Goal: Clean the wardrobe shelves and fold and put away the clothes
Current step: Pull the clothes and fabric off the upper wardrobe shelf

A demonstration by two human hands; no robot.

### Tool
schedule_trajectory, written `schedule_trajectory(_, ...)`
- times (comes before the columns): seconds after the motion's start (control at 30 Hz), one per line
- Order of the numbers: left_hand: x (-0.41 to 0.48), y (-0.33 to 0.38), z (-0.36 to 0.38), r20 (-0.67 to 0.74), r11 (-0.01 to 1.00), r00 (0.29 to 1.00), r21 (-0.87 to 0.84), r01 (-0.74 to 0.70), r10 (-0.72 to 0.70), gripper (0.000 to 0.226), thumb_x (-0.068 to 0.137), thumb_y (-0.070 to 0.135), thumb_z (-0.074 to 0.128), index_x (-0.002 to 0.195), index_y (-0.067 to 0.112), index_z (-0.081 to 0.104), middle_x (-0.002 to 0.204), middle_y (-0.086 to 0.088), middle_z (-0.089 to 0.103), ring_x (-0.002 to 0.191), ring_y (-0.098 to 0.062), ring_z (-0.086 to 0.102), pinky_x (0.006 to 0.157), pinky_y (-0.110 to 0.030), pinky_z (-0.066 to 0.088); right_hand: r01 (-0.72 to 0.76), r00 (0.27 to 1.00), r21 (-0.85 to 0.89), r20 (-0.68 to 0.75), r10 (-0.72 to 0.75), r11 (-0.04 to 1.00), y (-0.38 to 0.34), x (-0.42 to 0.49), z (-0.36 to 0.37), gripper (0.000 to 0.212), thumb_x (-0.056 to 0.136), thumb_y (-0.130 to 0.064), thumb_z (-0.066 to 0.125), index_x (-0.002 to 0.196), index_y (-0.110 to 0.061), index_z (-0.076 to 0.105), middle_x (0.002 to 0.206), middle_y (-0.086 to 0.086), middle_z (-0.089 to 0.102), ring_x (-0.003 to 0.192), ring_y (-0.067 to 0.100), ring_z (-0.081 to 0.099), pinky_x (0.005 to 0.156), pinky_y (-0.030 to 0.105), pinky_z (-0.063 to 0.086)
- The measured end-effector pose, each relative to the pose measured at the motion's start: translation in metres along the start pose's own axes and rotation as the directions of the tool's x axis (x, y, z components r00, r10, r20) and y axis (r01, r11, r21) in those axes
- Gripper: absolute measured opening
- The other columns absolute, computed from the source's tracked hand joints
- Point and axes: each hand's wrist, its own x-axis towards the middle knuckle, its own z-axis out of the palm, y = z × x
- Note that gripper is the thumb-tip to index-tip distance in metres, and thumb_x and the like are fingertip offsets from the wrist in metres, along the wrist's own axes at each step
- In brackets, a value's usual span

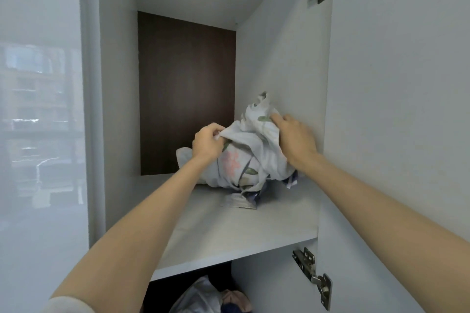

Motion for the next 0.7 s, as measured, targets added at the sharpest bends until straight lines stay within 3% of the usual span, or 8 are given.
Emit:
schedule_trajectory(0.13, 0.021, 0.043, -0.022, -0.23, 0.954, 0.972, -0.3, -0.019, -0.053, 0.007, 0.092, 0.012, 0.057, 0.09, 0.018, 0.06, 0.097, 0.0, 0.064, 0.089, -0.016, 0.058, 0.073, -0.025, 0.046, -0.082, 0.981, 0.377, -0.133, 0.142, 0.922, -0.003, 0.029, -0.031, 0.04, 0.096, 0.0, 0.038, 0.134, -0.012, 0.047, 0.119, 0.024, 0.047, 0.102, 0.039, 0.052, 0.086, 0.045, 0.044)
schedule_trajectory(0.23, 0.027, 0.074, -0.038, -0.312, 0.887, 0.948, -0.453, -0.091, -0.062, 0.006, 0.092, 0.008, 0.056, 0.09, 0.013, 0.058, 0.096, -0.003, 0.063, 0.086, -0.013, 0.057, 0.07, -0.018, 0.045, -0.019, 0.948, 0.427, -0.281, 0.153, 0.904, -0.003, 0.048, -0.046, 0.016, 0.094, -0.012, 0.048, 0.109, -0.014, 0.049, 0.1, 0.019, 0.051, 0.085, 0.037, 0.053, 0.073, 0.043, 0.047)
schedule_trajectory(0.33, 0.03, 0.092, -0.052, -0.338, 0.854, 0.941, -0.496, -0.158, -0.023, 0.006, 0.092, 0.007, 0.055, 0.091, 0.013, 0.056, 0.093, -0.001, 0.061, 0.083, -0.01, 0.055, 0.072, -0.018, 0.046, 0.006, 0.952, 0.466, -0.274, 0.138, 0.885, 0.0, 0.062, -0.057, 0.018, 0.091, -0.025, 0.051, 0.097, -0.008, 0.049, 0.093, 0.013, 0.054, 0.075, 0.028, 0.047, 0.06, 0.035, 0.037)
schedule_trajectory(0.43, 0.031, 0.1, -0.061, -0.279, 0.905, 0.96, -0.396, -0.153, 0.041, 0.004, 0.092, 0.009, 0.055, 0.091, 0.013, 0.057, 0.092, -0.001, 0.062, 0.084, -0.014, 0.057, 0.076, -0.027, 0.048, -0.031, 0.969, 0.42, -0.209, 0.13, 0.907, 0.005, 0.065, -0.069, 0.017, 0.092, -0.031, 0.046, 0.09, -0.013, 0.046, 0.089, 0.013, 0.056, 0.073, 0.029, 0.052, 0.055, 0.03, 0.031)
schedule_trajectory(0.5, 0.031, 0.1, -0.064, -0.161, 0.988, 0.984, -0.117, -0.097, 0.078, 0.015, 0.09, 0.011, 0.054, 0.081, 0.023, 0.056, 0.097, -0.001, 0.063, 0.089, -0.019, 0.059, 0.079, -0.035, 0.05, -0.113, 0.993, 0.233, -0.002, 0.117, 0.966, 0.007, 0.057, -0.078, 0.015, 0.097, -0.028, 0.043, 0.102, -0.015, 0.051, 0.097, 0.013, 0.061, 0.086, 0.036, 0.059, 0.066, 0.034, 0.043)
schedule_trajectory(0.57, 0.027, 0.103, -0.068, -0.14, 0.998, 0.988, 0.006, -0.062, 0.063, 0.022, 0.089, 0.016, 0.052, 0.073, 0.031, 0.052, 0.095, 0.003, 0.063, 0.09, -0.021, 0.059, 0.082, -0.041, 0.051, -0.198, 0.971, 0.123, 0.157, 0.178, 0.972, 0.006, 0.044, -0.086, 0.023, 0.1, -0.023, 0.042, 0.114, -0.011, 0.055, 0.11, 0.015, 0.063, 0.101, 0.037, 0.06, 0.077, 0.038, 0.044)
schedule_trajectory(0.63, 0.019, 0.112, -0.071, -0.189, 0.995, 0.979, -0.048, -0.089, 0.079, 0.02, 0.093, 0.016, 0.051, 0.077, 0.028, 0.051, 0.09, 0.004, 0.061, 0.085, -0.02, 0.058, 0.075, -0.036, 0.05, -0.254, 0.964, 0.209, 0.128, 0.231, 0.944, -0.001, 0.036, -0.095, 0.025, 0.099, -0.026, 0.045, 0.114, -0.009, 0.055, 0.11, 0.014, 0.064, 0.1, 0.035, 0.06, 0.077, 0.037, 0.045)
schedule_trajectory(0.7, 0.009, 0.12, -0.073, -0.204, 0.988, 0.974, -0.097, -0.122, 0.1, 0.012, 0.096, 0.015, 0.048, 0.088, 0.02, 0.054, 0.088, 0.005, 0.059, 0.08, -0.016, 0.056, 0.066, -0.028, 0.044, -0.254, 0.965, 0.396, 0.049, 0.256, 0.882, -0.012, 0.03, -0.108, 0.021, 0.099, -0.031, 0.047, 0.104, -0.011, 0.053, 0.098, 0.009, 0.061, 0.087, 0.028, 0.057, 0.071, 0.032, 0.041)
